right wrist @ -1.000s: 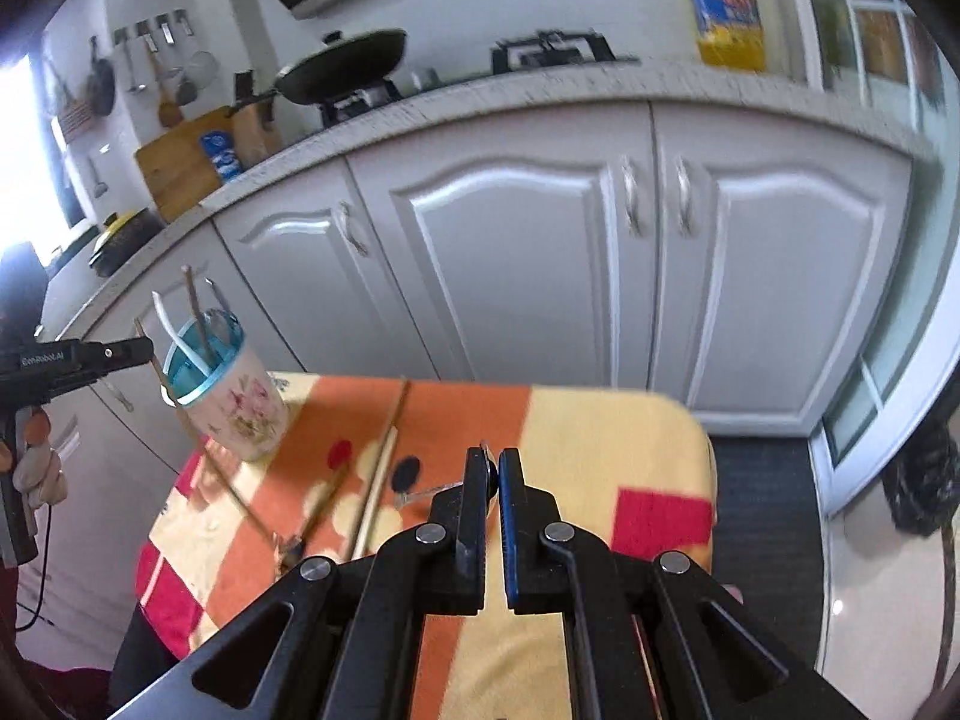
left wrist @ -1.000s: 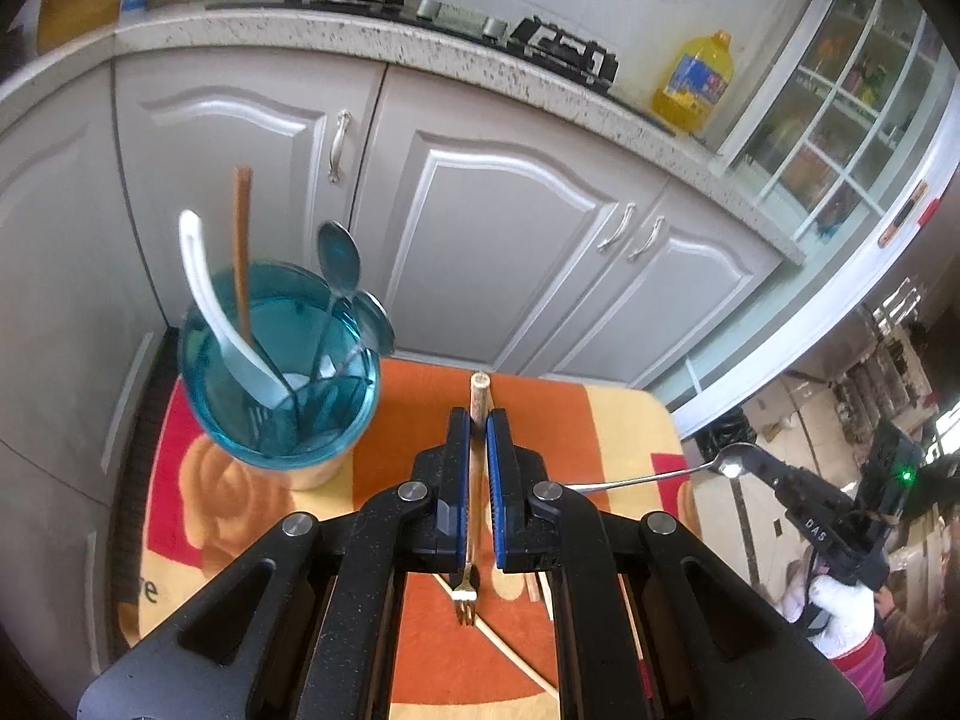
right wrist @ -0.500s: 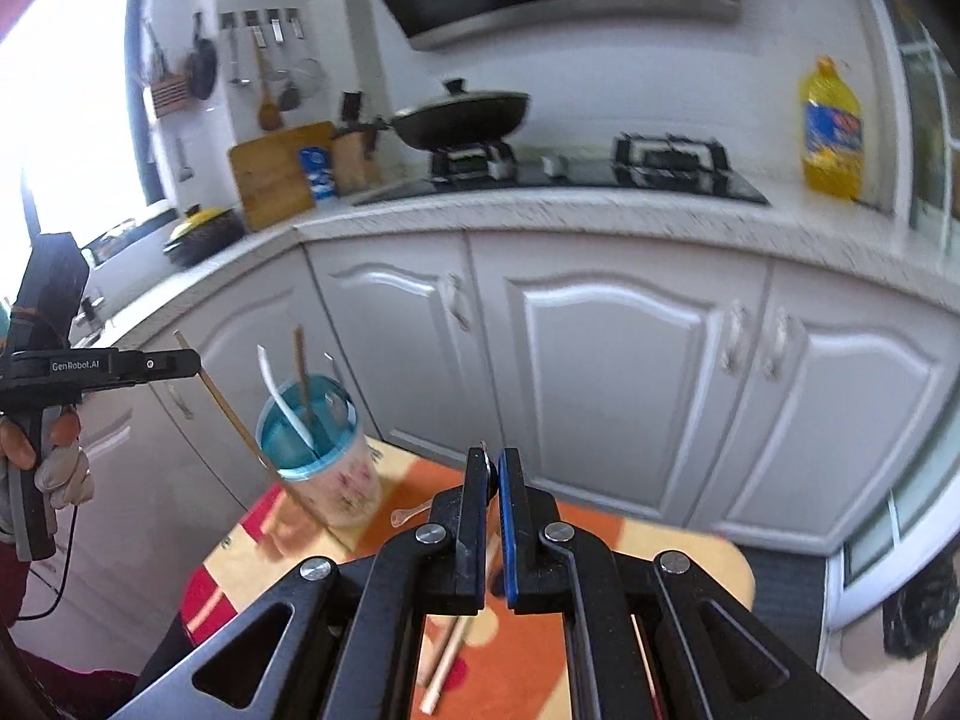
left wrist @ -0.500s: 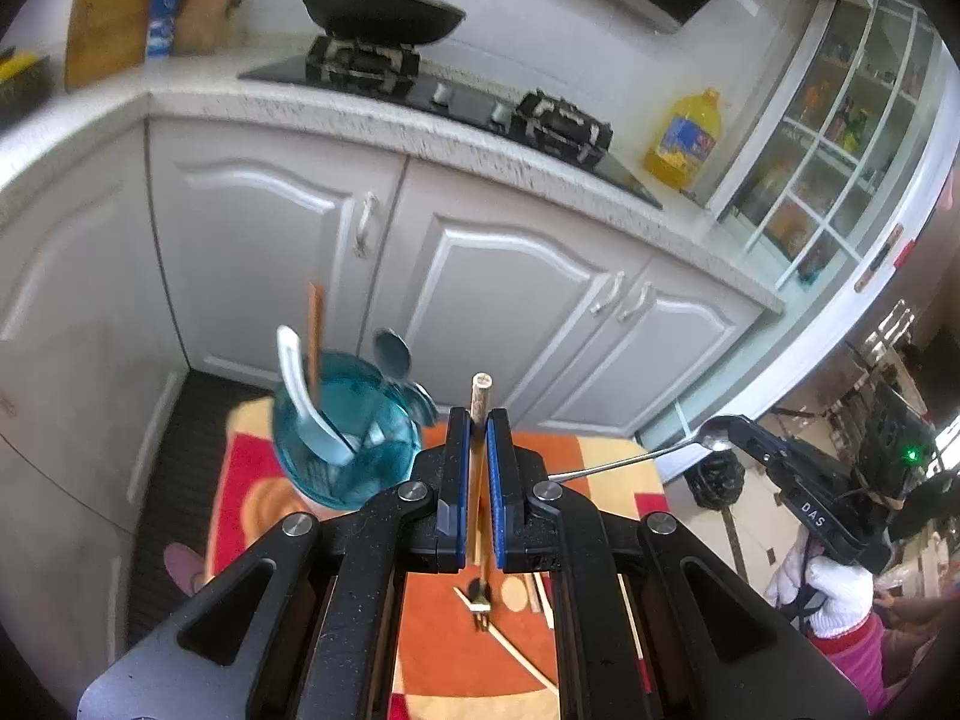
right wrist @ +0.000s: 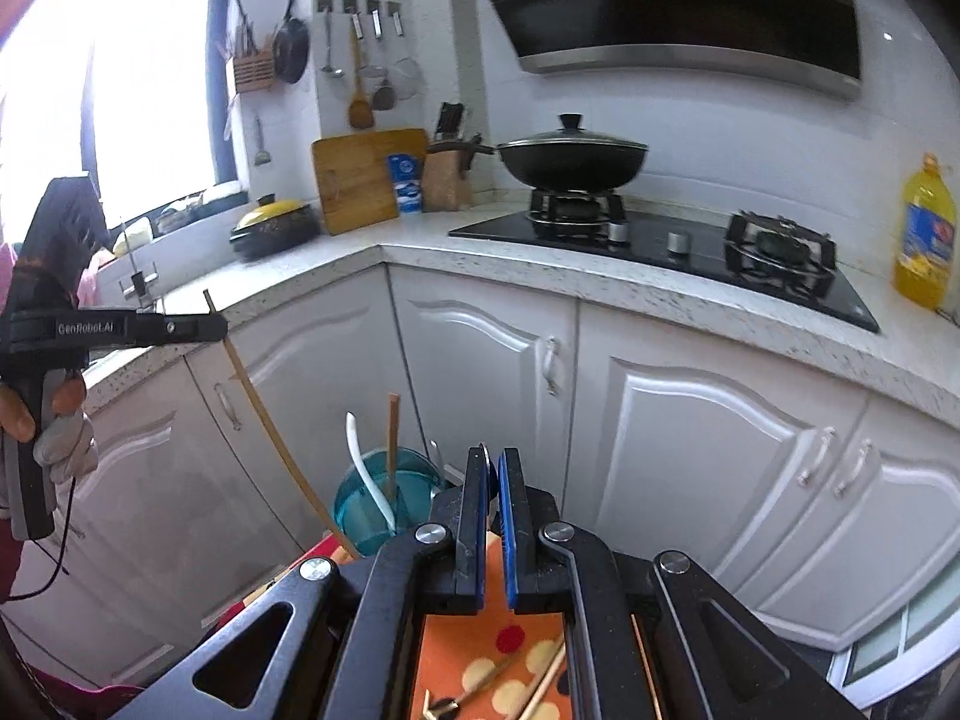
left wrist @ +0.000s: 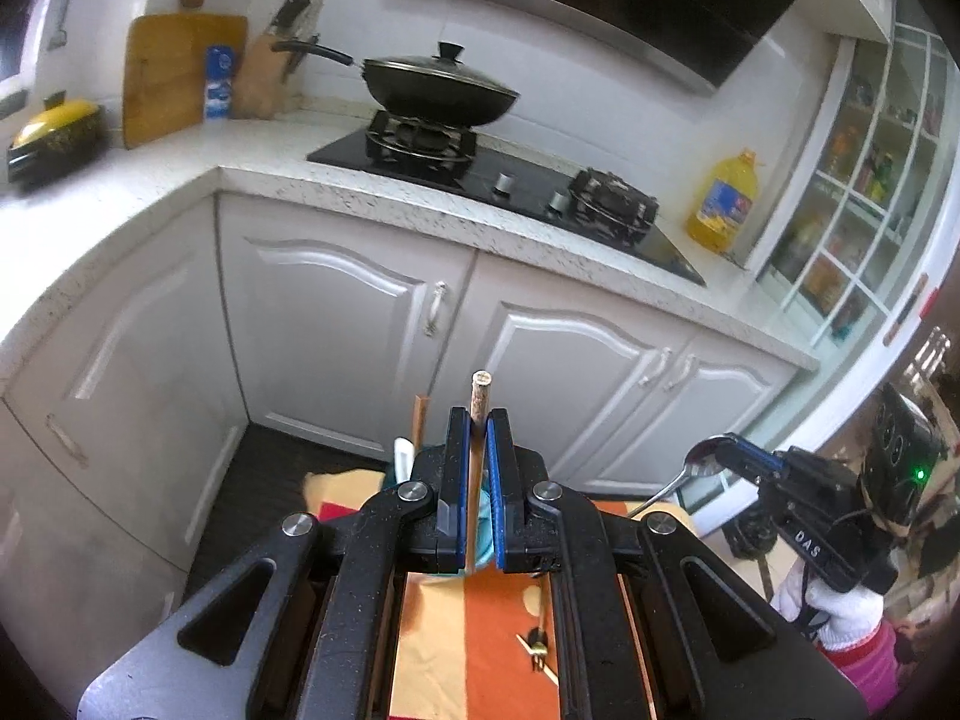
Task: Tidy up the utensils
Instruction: 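Carry the chopstick to the cup with the left tool while the right tool carries the spoon, then open the left tool to drop the chopstick in the cup while the right tool releases the spoon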
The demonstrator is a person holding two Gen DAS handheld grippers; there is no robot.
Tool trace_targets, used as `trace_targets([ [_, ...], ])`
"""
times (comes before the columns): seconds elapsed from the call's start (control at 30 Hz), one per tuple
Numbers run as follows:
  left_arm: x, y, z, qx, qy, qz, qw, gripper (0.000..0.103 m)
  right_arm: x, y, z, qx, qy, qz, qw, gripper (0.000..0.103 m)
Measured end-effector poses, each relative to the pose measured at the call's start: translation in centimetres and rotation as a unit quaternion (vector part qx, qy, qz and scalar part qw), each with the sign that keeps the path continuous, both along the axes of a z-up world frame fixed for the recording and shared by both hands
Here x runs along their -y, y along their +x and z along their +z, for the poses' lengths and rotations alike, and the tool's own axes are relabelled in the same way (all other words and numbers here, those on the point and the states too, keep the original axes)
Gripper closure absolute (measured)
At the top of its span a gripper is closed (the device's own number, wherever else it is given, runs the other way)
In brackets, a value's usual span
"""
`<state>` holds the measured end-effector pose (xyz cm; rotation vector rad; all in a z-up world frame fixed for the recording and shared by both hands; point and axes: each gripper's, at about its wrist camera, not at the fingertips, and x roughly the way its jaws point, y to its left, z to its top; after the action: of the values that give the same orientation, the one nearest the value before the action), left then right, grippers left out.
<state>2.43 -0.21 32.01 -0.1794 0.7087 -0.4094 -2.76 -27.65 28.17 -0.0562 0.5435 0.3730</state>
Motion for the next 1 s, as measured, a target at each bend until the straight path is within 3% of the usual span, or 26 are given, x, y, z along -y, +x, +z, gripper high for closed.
trace_targets([
  [0.23, -1.0, 1.6, -1.1, 0.013, 0.025, 0.032, 0.9991, 0.099, -2.2, 2.3, -0.7, -0.008, -0.009, 0.007, 1.000, 0.100],
  [0.6, -0.6, 4.4, -6.2, -0.023, 0.038, 0.046, 0.9979, 0.099, -5.7, 5.7, -3.8, -0.025, -0.062, 0.014, 0.998, 0.100],
  [0.87, 0.1, 5.5, -9.8, -0.062, 0.034, 0.044, 0.9966, 0.099, -8.0, 7.6, -8.5, -0.079, -0.068, 0.038, 0.994, 0.100],
  [1.0, 0.3, 5.7, -11.0, -0.077, 0.030, 0.044, 0.9956, 0.099, -7.7, 8.6, -10.5, -0.116, -0.048, 0.040, 0.991, 0.100],
])
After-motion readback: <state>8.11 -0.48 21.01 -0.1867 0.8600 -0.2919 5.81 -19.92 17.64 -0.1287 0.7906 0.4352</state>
